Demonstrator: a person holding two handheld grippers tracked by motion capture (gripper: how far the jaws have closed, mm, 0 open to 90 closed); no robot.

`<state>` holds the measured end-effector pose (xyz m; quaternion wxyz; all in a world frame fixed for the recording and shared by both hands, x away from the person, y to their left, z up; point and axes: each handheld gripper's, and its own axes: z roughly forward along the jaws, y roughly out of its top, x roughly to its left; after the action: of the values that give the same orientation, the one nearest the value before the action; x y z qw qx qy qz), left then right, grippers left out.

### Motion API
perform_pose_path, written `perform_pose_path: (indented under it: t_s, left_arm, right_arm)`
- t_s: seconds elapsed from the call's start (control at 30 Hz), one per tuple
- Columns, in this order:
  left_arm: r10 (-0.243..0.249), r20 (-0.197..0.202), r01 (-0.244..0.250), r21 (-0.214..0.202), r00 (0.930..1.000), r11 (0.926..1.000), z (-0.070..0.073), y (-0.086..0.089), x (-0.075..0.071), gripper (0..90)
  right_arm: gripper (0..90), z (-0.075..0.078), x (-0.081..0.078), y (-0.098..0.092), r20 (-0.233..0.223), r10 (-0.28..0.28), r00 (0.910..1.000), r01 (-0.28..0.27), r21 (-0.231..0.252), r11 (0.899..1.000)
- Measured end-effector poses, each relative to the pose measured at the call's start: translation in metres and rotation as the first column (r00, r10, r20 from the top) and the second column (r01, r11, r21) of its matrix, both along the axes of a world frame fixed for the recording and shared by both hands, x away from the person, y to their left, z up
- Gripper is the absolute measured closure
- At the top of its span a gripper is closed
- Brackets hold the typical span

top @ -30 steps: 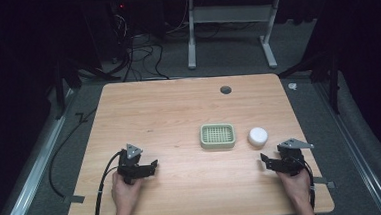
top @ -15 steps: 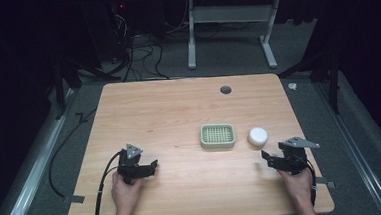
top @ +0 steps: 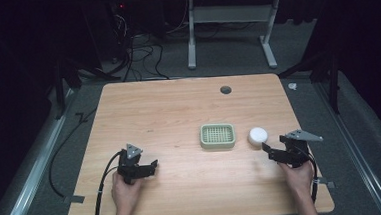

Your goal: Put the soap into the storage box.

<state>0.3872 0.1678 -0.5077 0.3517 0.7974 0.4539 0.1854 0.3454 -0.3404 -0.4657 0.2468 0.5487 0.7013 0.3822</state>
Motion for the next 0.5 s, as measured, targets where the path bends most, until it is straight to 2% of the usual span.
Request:
perform_pose_path:
  t_s: [0.3, 0.47, 0.5]
  left_arm:
    - [0.0, 0.0, 0.0, -0.001, 1.0, 1.0, 0.0, 0.0, 0.0, 16.5]
    - [0.0, 0.0, 0.0, 0.001, 1.0, 1.0, 0.0, 0.0, 0.0, 16.4]
    - [0.0, -0.001, 0.0, -0.001, 1.0, 1.0, 0.0, 0.0, 0.0, 16.5]
  right_arm:
    - [19.1, 0.01, 0.015, 0.003, 0.01, -0.002, 1.0, 0.002, -0.002, 1.0]
    - [18.1, 0.01, 0.023, 0.007, 0.003, 0.004, 1.0, -0.004, -0.013, 1.0]
    - [17.3, 0.01, 0.027, 0.009, -0.009, 0.004, 1.0, -0.004, -0.01, 1.0]
